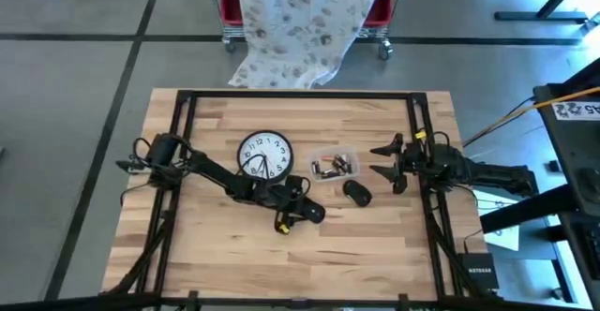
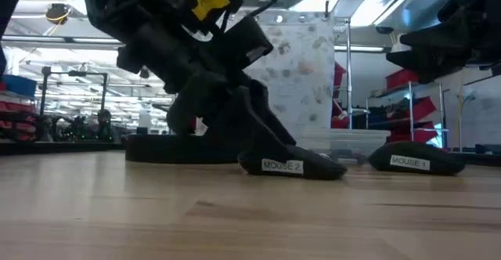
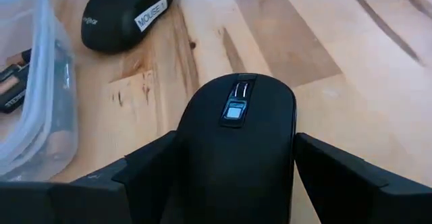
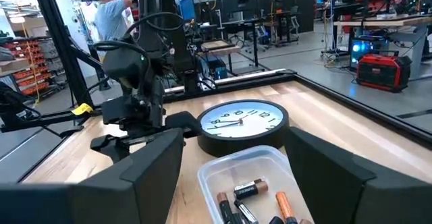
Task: Insert battery
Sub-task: Prepare the left computer mouse for the battery insertion
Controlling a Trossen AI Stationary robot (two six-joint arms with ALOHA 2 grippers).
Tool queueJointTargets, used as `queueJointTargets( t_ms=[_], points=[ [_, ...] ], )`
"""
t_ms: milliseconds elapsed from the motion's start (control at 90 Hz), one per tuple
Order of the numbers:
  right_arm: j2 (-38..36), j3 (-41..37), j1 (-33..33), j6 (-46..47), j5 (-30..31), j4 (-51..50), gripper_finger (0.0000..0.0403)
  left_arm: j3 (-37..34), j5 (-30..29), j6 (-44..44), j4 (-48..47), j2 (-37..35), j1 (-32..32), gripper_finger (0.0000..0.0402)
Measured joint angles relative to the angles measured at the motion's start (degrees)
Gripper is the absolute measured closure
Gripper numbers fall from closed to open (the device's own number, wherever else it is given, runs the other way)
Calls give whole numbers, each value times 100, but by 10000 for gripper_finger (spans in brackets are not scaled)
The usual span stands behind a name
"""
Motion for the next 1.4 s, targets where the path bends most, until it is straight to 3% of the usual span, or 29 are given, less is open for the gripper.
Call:
queueJointTargets(
  t_ms=[111,278,433,811,1111,1400],
  points=[
    [0,0,-1,2,2,-4,155,92,-424,-99,66,-22,-33,127],
    [-2,1,-2,0,2,0,155,93,-466,-190,-281,-31,-6,127],
    [-2,1,-2,0,-1,0,155,93,150,-593,-339,-31,153,127],
    [0,1,-1,1,2,-1,155,122,504,-491,-614,173,238,126],
    [-1,-1,-1,0,2,-2,155,100,576,-610,-809,206,238,54],
    [-2,1,-2,0,2,-4,155,90,475,-621,-722,207,225,47]
  ],
)
